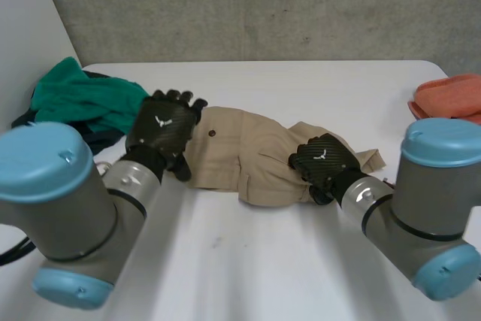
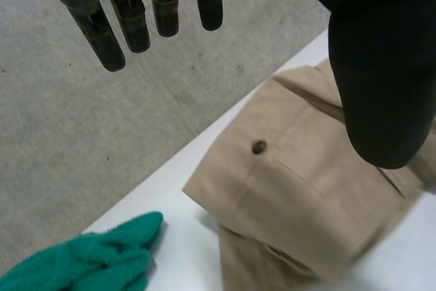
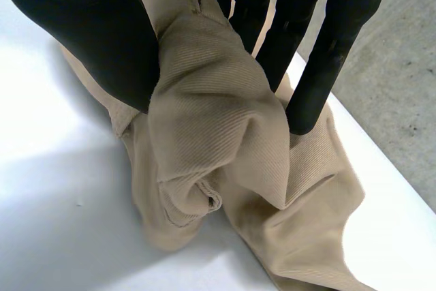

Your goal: Fold the laundry.

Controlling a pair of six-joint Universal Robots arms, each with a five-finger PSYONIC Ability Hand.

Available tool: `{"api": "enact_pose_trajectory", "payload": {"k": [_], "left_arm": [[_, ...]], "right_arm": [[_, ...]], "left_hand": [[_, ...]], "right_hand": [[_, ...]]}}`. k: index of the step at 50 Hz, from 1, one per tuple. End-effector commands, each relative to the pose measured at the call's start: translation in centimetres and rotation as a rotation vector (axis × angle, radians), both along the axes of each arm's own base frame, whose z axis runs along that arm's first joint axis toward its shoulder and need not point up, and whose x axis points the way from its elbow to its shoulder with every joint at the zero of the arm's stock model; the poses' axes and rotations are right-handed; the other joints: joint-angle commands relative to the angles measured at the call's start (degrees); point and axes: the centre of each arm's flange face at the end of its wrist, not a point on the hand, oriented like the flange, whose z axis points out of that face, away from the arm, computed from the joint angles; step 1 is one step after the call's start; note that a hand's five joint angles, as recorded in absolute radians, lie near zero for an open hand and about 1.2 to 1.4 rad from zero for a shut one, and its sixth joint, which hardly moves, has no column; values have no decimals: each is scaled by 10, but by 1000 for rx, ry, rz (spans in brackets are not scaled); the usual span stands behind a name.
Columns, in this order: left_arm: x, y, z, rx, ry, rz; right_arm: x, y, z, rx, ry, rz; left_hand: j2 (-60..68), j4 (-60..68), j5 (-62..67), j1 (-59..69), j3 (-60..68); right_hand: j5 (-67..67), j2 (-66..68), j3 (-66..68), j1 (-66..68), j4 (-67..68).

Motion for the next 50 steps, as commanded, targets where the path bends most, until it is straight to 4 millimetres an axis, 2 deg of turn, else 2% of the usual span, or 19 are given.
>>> {"api": "enact_pose_trajectory", "payload": {"k": [1, 3, 5, 8, 9, 12, 15, 19, 20, 22, 24, 27, 31, 32, 35, 37, 42, 46, 50], "left_arm": [[4, -24, 17, -10, 40, -55], [5, -35, 20, 1, 40, -70], [5, -41, 20, 25, 29, -85], [4, -45, 19, 49, 19, -99], [3, -47, 17, 67, 11, -107], [0, -51, 13, 85, 0, -115], [-2, -54, 10, 91, -6, -117], [-4, -57, 4, 105, -14, -114], [-3, -57, 2, 110, -15, -108], [-2, -57, 1, 114, -14, -100], [0, -57, 0, 120, -16, -90], [2, -54, 0, 124, -17, -82], [8, -51, 4, 117, -12, -73], [10, -50, 7, 111, -7, -70], [16, -49, 13, 97, 6, -56], [19, -49, 16, 91, 14, -48], [31, -46, 25, 80, 52, -18], [39, -45, 30, 80, 77, 1], [47, -45, 33, 77, 94, 14]], "right_arm": [[-16, 26, 27, 30, 21, 2], [-27, 30, 29, 57, 60, -14], [-37, 24, 30, 54, 96, -35], [-61, -5, 31, -2, 174, -108], [-74, -23, 29, -38, 219, -140], [-92, -54, 25, -84, 288, -191], [-97, -70, 20, -90, 304, -220], [-101, -95, 14, -108, 295, -273], [-101, -103, 15, -129, 283, -303], [-101, -110, 19, -157, 263, -340], [-95, -111, 28, -190, 218, -366], [-84, -103, 39, -211, 145, -368], [-61, -78, 74, -246, -7, -339], [-53, -66, 89, -254, -74, -330], [-39, -38, 112, -225, -198, -315], [-31, -25, 112, -169, -240, -299], [7, 30, 96, 35, -287, -201], [22, 55, 89, 56, -273, -178], [42, 67, 81, 35, -267, -134]], "left_hand": [[-18, -18, -32, -18, -21], [-18, -18, -32, -18, -21], [-18, -18, -32, -18, -21], [-18, -18, -32, -18, -21], [-18, -18, -32, -18, -21], [-18, -18, -32, -18, -21], [-18, -18, -32, -18, -21], [-18, -18, -32, -18, -21], [-18, -18, -32, -18, -21], [-18, -18, -32, -18, -21], [-18, -18, -32, -18, -21], [-18, -18, -32, -18, -21], [-18, -18, -32, -18, -21], [-18, -18, -32, -18, -21], [-18, -18, -32, -18, -21], [-18, -18, -32, -18, -21], [-18, -18, -32, -18, -21], [-18, -18, -32, -18, -21], [-18, -18, -32, -18, -21]], "right_hand": [[159, 121, 118, 183, 113], [159, 121, 118, 183, 113], [159, 121, 118, 183, 113], [159, 121, 118, 183, 113], [159, 121, 118, 183, 113], [159, 121, 118, 183, 113], [159, 121, 118, 183, 113], [-82, -119, -122, -58, -127], [-224, -262, -264, -200, -270], [-418, -455, -458, -394, -463], [-496, -534, -537, -472, -542], [-541, -579, -582, -517, -587], [-541, -579, -582, -517, -587], [-541, -579, -582, -517, -587], [-541, -579, -582, -517, -587], [-541, -579, -582, -517, -587], [-541, -579, -582, -517, -587], [-541, -579, -582, -517, -587], [-541, -579, -582, -517, -587]]}}
